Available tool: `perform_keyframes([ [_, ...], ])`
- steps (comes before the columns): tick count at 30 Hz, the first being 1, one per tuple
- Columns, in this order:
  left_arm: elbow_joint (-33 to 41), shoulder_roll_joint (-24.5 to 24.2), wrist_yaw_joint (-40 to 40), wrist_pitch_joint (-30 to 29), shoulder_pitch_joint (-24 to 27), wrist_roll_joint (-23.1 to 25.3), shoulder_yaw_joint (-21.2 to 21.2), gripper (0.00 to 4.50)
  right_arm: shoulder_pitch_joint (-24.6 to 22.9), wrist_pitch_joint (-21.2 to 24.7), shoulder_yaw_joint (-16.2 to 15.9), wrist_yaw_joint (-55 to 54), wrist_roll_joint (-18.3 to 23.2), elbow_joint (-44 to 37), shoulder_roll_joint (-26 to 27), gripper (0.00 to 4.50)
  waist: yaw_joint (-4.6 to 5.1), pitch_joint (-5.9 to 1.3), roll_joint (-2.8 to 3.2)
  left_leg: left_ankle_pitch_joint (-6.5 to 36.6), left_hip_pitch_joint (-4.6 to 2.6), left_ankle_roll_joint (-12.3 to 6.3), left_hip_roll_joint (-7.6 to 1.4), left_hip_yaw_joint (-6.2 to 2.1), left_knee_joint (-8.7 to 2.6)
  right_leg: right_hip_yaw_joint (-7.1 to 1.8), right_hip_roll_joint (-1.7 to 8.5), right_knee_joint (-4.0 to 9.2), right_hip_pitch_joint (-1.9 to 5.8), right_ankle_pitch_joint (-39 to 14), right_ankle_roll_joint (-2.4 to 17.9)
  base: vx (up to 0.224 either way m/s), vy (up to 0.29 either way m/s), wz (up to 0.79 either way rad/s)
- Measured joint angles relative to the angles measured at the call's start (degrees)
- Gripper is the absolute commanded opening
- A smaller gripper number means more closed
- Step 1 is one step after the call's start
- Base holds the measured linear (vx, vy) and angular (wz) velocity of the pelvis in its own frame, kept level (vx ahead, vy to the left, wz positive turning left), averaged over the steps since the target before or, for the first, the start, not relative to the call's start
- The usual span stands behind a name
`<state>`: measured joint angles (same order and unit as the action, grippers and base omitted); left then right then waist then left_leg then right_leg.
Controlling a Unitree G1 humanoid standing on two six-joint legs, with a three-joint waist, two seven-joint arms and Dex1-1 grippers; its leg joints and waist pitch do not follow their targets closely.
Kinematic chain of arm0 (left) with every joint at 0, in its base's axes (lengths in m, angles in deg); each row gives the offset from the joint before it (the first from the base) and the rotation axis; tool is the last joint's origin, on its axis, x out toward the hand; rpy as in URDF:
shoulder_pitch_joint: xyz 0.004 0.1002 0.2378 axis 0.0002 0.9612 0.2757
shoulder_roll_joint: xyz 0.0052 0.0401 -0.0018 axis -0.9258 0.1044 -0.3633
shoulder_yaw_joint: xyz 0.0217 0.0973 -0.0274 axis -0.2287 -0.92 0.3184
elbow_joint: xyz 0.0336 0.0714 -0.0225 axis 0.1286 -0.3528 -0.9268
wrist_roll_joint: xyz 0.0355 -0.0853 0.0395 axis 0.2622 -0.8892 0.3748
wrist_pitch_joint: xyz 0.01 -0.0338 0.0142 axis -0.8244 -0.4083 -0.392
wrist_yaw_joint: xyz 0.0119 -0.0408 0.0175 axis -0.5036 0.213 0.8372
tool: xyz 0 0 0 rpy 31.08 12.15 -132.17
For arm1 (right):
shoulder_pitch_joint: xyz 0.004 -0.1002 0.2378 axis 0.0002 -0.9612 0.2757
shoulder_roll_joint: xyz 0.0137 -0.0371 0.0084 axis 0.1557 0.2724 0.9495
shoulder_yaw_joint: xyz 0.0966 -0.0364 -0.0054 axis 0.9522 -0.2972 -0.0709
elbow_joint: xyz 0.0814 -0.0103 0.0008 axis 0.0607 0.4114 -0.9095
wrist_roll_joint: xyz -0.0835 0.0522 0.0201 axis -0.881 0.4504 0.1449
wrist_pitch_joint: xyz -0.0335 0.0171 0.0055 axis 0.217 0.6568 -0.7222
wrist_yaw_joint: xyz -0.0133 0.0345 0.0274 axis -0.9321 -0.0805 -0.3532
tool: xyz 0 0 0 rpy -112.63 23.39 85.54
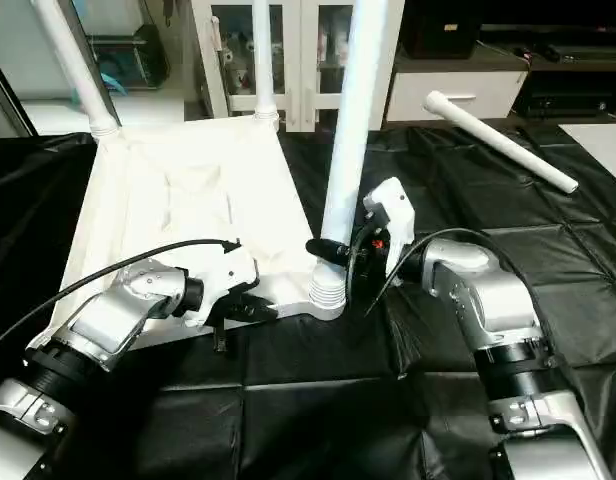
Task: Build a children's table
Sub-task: Insert table leg to table base
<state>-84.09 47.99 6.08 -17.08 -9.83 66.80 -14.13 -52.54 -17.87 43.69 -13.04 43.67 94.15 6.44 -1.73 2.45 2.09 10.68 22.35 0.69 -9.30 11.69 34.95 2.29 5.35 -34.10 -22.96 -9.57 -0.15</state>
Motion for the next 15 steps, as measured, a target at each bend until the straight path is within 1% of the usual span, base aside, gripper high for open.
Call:
perform_keyframes([
  [2,0.1,0.0,0.0,-0.2,0.0,0.0,0.0,0.00,-1.6,-0.6,1.6,-0.6,1.1,-0.1,0.6,1.82,-0.05,-0.08,-0.10,0.0,-0.03,0.00,0.00,0.00,-0.03,0.00,0.00,0.05,0.03,0.0,0.0,0.000,0.000,0.00],
  [6,0.3,0.2,0.0,-0.5,0.1,0.1,-0.1,0.00,-4.5,-1.4,3.2,-1.8,1.6,-1.9,1.4,1.82,-0.04,-0.15,-0.11,0.0,-0.09,0.01,0.01,0.00,-0.05,0.00,0.00,0.08,0.12,-0.1,-0.1,0.000,0.000,0.00],
  [8,0.3,0.3,0.0,-0.4,0.2,0.3,-0.2,0.00,-6.8,-1.7,3.9,-2.7,1.6,-4.4,1.5,1.82,-0.13,-0.19,-0.13,0.0,-0.16,0.02,0.01,0.00,-0.10,0.00,0.00,0.10,0.19,-0.1,-0.2,0.000,0.000,0.00],
  [11,0.4,0.3,-0.2,-0.5,0.2,0.3,-0.3,0.00,-9.1,-2.0,3.9,-3.8,1.5,-7.4,1.5,1.82,-0.11,-0.22,-0.11,0.0,-0.24,0.02,0.01,0.00,-0.17,0.00,0.00,0.10,0.25,-0.2,-0.2,0.000,0.000,0.00],
  [15,0.5,0.3,-0.3,-0.5,0.3,0.3,-0.3,0.00,-10.7,-2.1,3.3,-4.6,1.2,-10.2,1.0,1.82,-0.15,-0.25,-0.05,0.0,-0.27,0.03,0.02,0.00,-0.23,0.00,0.00,0.12,0.26,-0.2,-0.3,0.000,0.000,0.00],
])
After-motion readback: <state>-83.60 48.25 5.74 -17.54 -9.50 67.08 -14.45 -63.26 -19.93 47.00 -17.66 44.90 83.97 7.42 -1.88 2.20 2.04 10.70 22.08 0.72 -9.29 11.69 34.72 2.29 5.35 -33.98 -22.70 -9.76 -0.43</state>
